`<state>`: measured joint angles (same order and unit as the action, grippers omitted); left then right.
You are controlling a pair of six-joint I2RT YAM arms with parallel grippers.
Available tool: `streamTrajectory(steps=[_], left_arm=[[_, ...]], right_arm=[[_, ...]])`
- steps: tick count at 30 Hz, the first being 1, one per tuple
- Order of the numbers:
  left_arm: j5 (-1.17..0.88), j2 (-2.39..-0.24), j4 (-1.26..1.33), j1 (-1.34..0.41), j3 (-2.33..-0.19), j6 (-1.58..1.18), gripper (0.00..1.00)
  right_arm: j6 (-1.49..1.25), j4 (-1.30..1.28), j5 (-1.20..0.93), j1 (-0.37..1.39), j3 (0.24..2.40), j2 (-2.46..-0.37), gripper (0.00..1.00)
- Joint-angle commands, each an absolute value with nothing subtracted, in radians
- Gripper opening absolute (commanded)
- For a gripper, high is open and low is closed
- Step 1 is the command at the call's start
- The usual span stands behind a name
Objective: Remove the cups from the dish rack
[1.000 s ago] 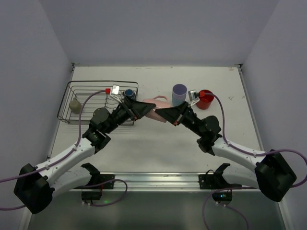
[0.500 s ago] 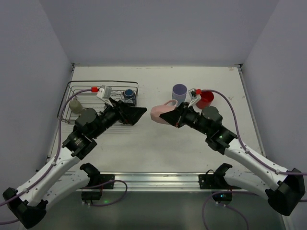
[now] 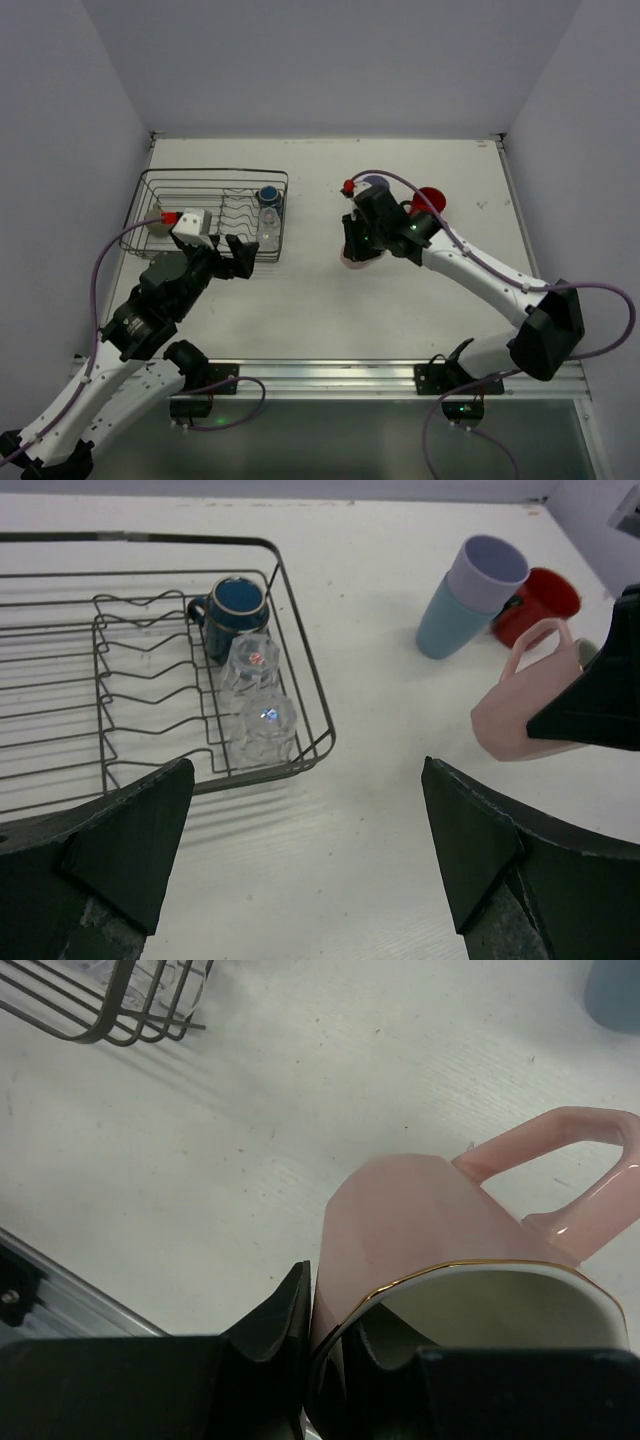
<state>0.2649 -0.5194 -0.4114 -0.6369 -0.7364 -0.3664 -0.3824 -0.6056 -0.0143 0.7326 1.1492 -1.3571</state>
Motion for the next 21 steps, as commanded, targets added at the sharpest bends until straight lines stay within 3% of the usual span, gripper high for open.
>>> streamTrajectory(steps=[1,12,21], left_arm=[[0.333,-0.505,-0.433,-0.634,-0.712,-0.301,1.0],[0.37,-0.42,-0.436,-0.623,-0.701,-0.279,1.0],[0.371,-0.416,-0.433,-0.597,-0.696,-0.282,1.0]], right_arm=[[-0.278,-0.659,0.055,0.791,1.347,-1.458,0.0],[-0.164,-0.753,0.129,0.811,1.762,-1.94,0.0],[-0.126,-0.772,0.187,0.81,1.885,-2.115,0.0]])
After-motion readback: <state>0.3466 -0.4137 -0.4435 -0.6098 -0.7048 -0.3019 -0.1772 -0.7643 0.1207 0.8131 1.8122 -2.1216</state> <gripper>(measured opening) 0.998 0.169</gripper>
